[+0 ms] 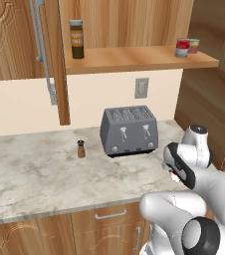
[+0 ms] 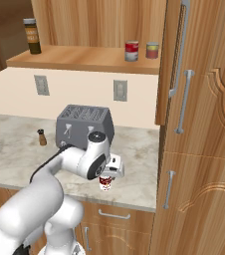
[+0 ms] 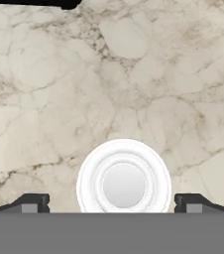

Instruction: Pick the cans from the counter and place them in their designated side in the cabinet.

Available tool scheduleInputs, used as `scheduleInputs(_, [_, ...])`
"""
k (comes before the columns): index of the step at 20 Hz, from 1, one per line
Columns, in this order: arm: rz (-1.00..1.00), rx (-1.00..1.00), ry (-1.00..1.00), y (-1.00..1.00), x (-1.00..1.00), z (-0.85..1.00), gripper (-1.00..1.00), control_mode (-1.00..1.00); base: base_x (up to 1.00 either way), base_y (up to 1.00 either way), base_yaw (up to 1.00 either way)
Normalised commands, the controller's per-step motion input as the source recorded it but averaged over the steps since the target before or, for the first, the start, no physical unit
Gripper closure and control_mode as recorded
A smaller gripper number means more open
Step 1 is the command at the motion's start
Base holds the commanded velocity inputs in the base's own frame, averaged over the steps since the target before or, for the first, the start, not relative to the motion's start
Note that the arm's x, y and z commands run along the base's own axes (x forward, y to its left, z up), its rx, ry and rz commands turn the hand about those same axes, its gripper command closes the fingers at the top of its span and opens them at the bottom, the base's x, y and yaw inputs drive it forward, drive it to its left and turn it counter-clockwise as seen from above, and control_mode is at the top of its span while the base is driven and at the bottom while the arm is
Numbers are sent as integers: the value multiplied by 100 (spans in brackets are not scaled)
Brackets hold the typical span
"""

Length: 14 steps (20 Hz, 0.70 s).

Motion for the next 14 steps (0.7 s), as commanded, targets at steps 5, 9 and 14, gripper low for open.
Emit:
scheduleInputs(5, [0,0,0,0,17,-7,-100,-100,0,0,0])
scheduleInputs(9, [0,0,0,-4,7,-10,100,-100,0,0,0])
scheduleInputs(14, [0,0,0,-18,0,-1,100,-100,0,0,0])
